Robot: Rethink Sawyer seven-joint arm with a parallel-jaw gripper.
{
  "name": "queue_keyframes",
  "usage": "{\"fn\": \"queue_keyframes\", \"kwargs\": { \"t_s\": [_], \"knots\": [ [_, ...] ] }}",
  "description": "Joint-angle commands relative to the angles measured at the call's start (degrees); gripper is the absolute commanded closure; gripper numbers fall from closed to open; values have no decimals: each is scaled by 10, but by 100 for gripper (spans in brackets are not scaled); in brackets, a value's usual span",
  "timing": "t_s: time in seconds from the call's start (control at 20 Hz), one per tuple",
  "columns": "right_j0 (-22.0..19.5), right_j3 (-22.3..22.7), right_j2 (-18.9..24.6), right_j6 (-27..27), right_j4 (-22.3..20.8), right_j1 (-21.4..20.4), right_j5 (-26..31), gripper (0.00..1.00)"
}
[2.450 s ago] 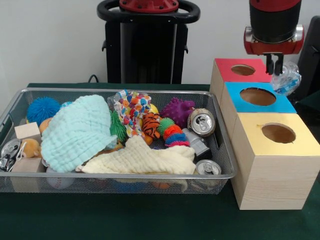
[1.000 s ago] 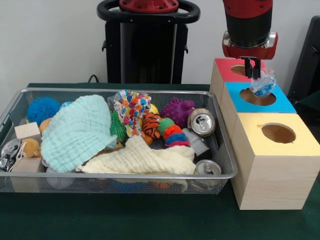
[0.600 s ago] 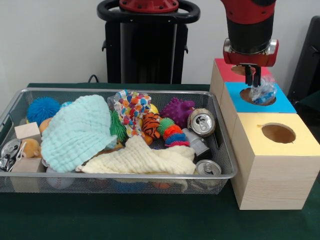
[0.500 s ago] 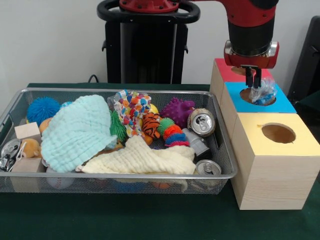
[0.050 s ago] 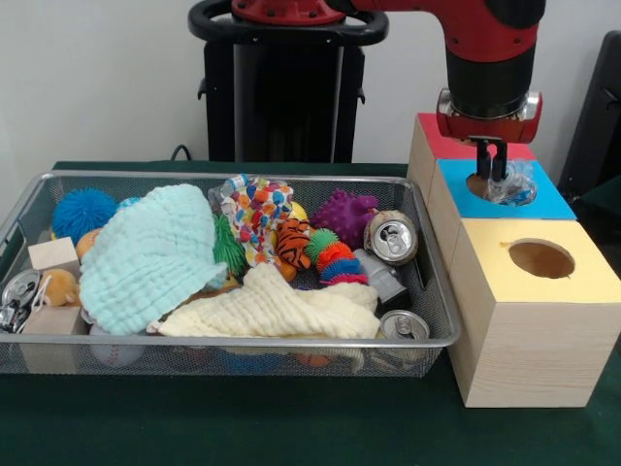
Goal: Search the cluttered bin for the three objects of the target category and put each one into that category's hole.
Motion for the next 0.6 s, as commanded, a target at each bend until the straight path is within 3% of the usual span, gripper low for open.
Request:
{"fn": "queue_keyframes", "kwargs": {
  "t_s": [0.05, 0.35, 0.4, 0.6],
  "knots": [
    [1, 53, 30, 113, 15, 13, -60, 100],
    [-9, 50, 32, 100, 10, 15, -57, 100],
    [-8, 50, 30, 102, 10, 14, -57, 0],
    [-8, 46, 29, 103, 9, 14, -48, 0]
  ]
}}
